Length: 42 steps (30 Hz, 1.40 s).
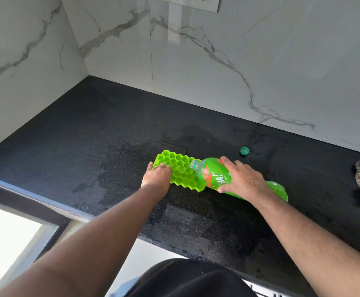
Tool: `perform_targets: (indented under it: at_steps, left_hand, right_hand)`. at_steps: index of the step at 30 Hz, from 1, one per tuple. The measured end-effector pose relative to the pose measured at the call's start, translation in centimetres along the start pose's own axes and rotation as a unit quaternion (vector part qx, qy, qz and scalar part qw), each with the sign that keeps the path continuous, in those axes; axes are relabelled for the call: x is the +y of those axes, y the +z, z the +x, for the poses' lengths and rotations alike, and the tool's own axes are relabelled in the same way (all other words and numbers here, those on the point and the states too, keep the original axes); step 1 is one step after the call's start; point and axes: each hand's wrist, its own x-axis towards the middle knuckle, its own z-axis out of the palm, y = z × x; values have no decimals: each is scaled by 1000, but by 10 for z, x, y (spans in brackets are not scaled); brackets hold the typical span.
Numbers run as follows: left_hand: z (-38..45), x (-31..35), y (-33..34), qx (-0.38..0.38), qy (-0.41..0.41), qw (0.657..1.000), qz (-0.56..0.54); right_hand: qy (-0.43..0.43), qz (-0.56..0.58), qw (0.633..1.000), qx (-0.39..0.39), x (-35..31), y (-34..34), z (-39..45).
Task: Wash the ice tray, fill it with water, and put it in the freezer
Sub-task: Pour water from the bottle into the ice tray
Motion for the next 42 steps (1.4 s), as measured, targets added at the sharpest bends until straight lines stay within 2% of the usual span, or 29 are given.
perform_targets:
  at_steps: [8,42]
  left_hand:
    - [-2,7,1,-14,-4,999,31]
    - [-10,9,2,-38,-6,999,14]
  right_hand:
    - [5,7,1000,0,5,2,-5]
    - [-9,-2,1000,-1,-6,5,-14]
